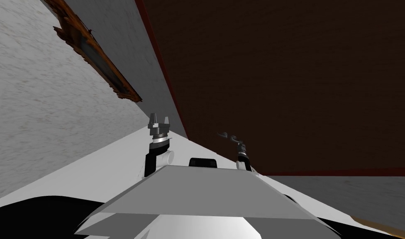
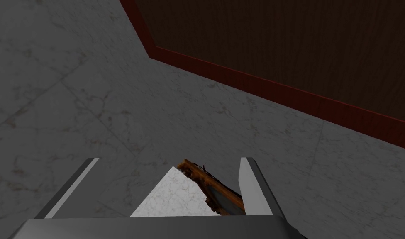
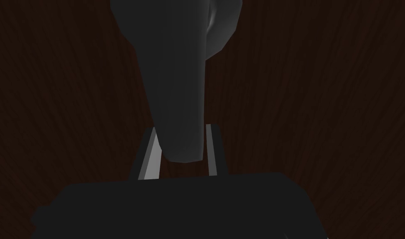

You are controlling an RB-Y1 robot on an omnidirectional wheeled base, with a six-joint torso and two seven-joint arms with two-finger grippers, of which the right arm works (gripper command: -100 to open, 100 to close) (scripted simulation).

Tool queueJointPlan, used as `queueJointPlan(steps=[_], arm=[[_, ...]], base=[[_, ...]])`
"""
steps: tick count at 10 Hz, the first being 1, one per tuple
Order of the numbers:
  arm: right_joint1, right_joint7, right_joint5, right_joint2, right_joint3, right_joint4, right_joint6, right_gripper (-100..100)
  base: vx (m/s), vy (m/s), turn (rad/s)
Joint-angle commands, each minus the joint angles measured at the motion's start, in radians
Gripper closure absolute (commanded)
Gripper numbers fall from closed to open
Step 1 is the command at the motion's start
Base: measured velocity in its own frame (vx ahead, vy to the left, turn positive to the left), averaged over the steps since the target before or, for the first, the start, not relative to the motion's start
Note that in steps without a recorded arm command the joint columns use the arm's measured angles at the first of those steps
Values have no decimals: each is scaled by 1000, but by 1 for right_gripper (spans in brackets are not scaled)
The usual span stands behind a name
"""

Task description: Pull the door open

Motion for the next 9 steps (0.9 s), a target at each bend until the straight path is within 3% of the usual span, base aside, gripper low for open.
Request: queueJointPlan(steps=[1, 2, 3, 6, 9], arm=[[2, 0, -1, -1, -1, 1, 0, 100], [2, 0, -1, -1, -1, 1, 0, 100], [19, -10, -1, -16, -3, 4, -2, 100], [31, -29, 7, -28, 10, 1, -9, 100], [37, -70, 34, -37, 59, -14, -24, 100]], base=[[-9, 2, -1], [0, 0, 0], [-104, 24, 14], [-170, 39, 45], [-219, -29, 144]])
